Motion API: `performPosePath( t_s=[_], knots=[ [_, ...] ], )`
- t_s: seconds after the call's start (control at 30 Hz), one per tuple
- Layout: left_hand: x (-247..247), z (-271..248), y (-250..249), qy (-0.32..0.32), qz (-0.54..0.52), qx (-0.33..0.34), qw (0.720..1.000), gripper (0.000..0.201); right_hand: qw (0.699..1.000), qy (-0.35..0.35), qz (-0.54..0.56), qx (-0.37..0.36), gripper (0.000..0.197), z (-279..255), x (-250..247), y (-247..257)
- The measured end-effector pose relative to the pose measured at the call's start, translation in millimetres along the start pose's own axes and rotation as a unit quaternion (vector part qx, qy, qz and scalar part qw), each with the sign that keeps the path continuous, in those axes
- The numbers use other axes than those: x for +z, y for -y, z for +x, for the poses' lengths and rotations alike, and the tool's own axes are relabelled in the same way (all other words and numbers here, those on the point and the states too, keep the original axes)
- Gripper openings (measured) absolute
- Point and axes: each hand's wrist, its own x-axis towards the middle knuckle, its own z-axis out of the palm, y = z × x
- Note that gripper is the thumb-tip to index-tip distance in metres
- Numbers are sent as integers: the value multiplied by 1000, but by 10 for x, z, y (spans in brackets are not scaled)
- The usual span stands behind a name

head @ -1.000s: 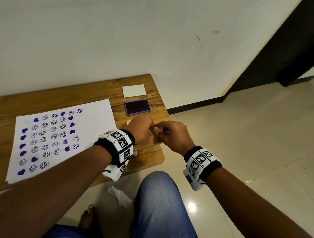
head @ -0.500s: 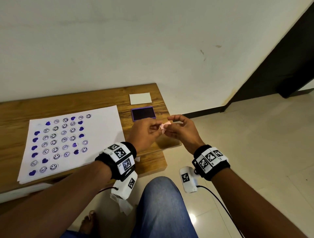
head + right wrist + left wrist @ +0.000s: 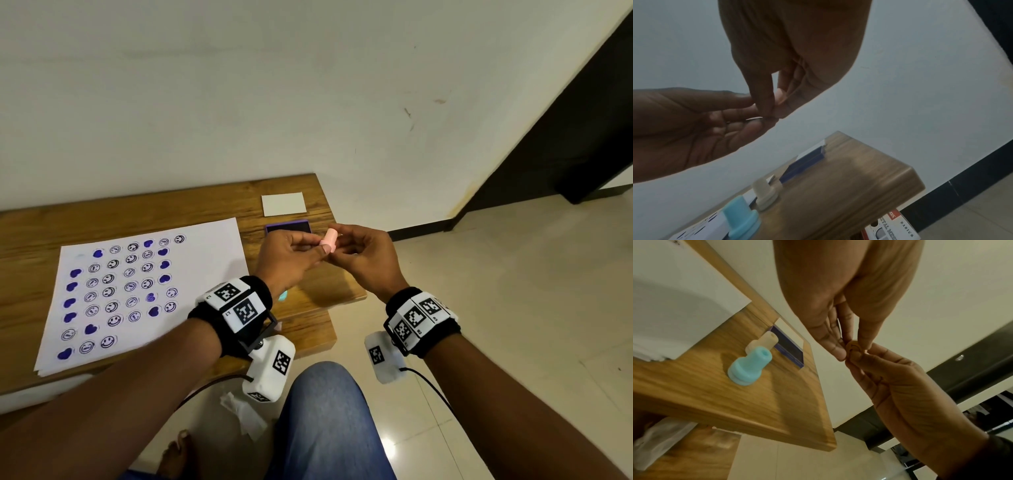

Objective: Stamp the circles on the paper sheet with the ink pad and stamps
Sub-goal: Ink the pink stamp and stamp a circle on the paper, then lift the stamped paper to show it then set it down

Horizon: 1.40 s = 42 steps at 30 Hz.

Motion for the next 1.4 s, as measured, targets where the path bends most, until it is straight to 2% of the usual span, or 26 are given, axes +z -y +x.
performPosePath(
  t_s=[0.13,0.3,0.43,0.57,0.63,0.7,0.8,1.0,1.17,1.3,1.4],
  knots=[
    [-15,6,-19,-6,41,23,999,30,999,29,-15,-18,42,14,-18,44],
    [-56,-33,9,1,109,90,990,32,994,83,53,39,40,63,-84,50],
    [-94,-24,31,22,122,110,986,35,996,72,44,32,31,98,-50,47],
    [-167,-5,31,20,144,119,982,52,997,42,-61,7,29,179,16,-74],
    [-246,3,14,-4,162,137,977,45,988,51,-148,-20,21,198,67,-142],
    [-360,23,21,-32,175,145,973,33,965,87,-244,-44,14,191,133,-190],
    [-579,56,93,-50,208,142,966,23,935,141,-319,-56,14,185,203,-237],
    [-922,23,291,-52,263,122,956,21,924,158,-346,-39,16,158,253,-323],
    [-1118,-95,360,-46,281,97,954,22,918,175,-356,-15,39,158,237,-239],
    [-1417,-189,277,-51,287,78,953,23,918,121,-375,-48,28,244,318,88],
    [-1830,-286,216,-54,289,38,955,24,912,115,-386,-72,18,328,548,481]
  ],
)
